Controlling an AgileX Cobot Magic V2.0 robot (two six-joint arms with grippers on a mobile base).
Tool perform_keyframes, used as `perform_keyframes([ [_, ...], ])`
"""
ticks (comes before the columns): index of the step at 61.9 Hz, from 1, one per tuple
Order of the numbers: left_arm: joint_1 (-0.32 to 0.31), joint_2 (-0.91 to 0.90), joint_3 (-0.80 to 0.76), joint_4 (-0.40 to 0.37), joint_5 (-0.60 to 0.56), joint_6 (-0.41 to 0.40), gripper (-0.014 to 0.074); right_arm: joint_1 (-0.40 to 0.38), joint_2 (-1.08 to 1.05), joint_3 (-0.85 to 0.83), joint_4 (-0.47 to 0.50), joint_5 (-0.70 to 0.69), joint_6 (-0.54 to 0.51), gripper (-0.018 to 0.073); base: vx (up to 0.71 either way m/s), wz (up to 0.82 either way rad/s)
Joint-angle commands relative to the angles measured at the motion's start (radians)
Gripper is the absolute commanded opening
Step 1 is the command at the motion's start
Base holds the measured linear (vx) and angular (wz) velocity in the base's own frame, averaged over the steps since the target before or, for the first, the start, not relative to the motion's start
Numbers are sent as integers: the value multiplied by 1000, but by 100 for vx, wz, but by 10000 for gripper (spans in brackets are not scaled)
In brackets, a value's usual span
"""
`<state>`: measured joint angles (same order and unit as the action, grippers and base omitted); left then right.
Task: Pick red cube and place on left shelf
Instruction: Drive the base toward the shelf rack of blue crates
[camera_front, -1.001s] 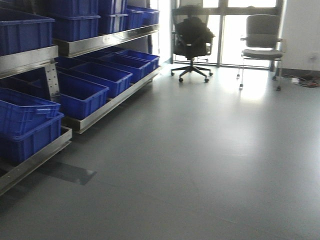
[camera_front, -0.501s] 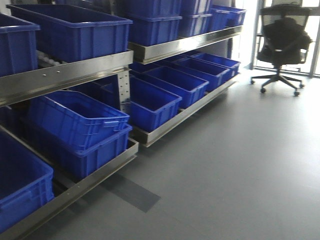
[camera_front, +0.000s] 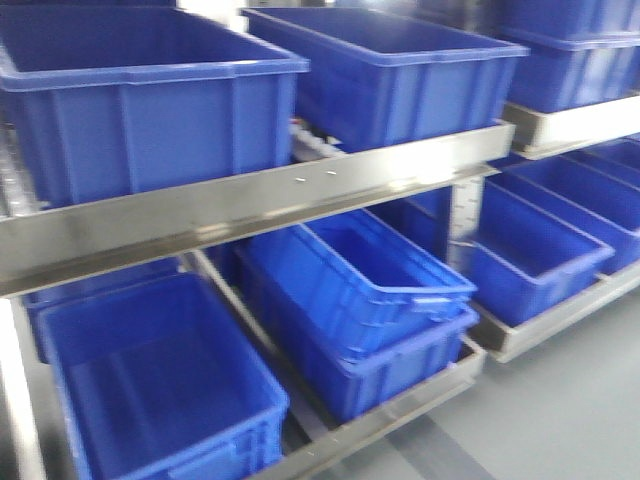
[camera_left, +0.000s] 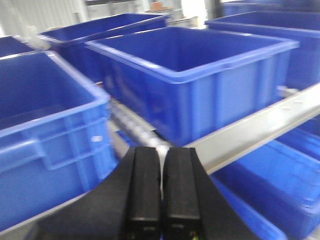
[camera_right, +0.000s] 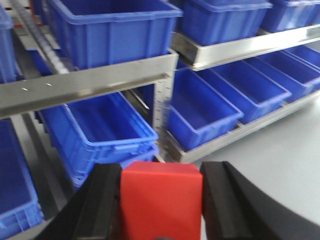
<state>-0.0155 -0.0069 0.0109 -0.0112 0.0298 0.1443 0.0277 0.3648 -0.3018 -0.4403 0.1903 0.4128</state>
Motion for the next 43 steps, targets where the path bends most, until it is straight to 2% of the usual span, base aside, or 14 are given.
perform_keyframes([
  [1,-5,4,22,-5,-90,1,106,-6,9,-29,-21,-74,-7,57,38,54],
  [34,-5,4,22,-5,-90,1,106,-6,9,-29,-21,-74,-7,57,28,59],
  [43,-5,4,22,-5,-90,1,106,-6,9,-29,-21,-74,-7,57,16,36],
])
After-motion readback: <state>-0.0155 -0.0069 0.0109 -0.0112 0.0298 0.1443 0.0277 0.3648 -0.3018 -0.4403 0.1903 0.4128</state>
